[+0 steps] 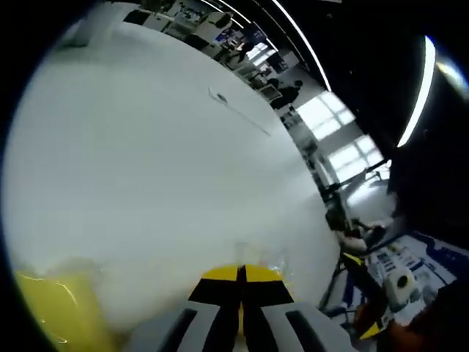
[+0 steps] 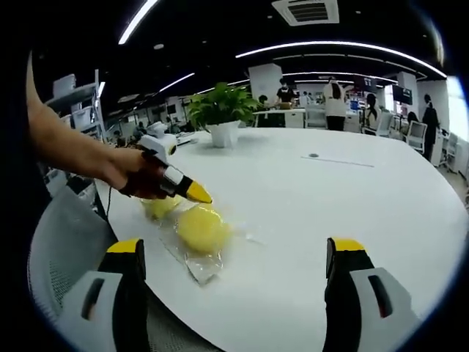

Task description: Compare the silicone blocks by pressing each to a similar depth, holding the contact briefly, and releasing to observe deformation and rebound differences across the visible hardness samples.

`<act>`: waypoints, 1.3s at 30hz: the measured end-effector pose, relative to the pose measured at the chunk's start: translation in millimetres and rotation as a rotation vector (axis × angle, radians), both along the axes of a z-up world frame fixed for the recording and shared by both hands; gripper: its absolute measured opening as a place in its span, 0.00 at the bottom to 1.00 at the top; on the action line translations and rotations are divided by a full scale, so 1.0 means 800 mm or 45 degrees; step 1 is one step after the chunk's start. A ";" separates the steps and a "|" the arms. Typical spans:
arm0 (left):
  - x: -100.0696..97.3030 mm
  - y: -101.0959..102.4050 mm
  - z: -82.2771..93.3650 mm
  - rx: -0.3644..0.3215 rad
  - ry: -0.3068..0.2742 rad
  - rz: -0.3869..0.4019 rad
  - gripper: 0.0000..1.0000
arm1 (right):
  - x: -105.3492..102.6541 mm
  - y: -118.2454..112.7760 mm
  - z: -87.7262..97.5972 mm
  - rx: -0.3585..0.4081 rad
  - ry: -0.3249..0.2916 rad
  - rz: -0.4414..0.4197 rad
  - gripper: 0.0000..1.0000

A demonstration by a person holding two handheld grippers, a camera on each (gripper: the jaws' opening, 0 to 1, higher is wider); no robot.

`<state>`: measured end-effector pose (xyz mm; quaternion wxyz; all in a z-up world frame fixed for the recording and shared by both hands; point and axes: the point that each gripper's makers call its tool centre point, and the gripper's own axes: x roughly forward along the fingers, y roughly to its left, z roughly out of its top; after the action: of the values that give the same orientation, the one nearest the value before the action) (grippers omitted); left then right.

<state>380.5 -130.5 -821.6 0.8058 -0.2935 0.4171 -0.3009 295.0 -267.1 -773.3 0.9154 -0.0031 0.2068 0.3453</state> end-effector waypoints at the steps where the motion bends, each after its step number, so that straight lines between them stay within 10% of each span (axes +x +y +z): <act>1: -0.004 0.000 0.000 0.003 0.015 -0.001 0.00 | 0.001 -0.004 -0.006 -0.004 0.030 -0.015 0.96; 16: 0.008 -0.018 0.063 -0.084 -0.251 -0.023 0.00 | 0.000 0.003 0.002 -0.018 0.005 -0.001 0.96; 26: 0.017 -0.034 0.125 0.002 -0.536 -0.184 0.00 | 0.005 -0.002 0.017 0.005 -0.028 -0.017 0.96; 39: 0.006 -0.052 0.178 0.057 -0.722 -0.288 0.00 | 0.007 0.008 0.037 0.036 -0.065 0.019 0.96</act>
<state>385.2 -172.4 -679.3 0.8577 -0.1315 0.2122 -0.4495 300.7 -261.0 -743.5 0.9178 -0.0006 0.1785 0.3547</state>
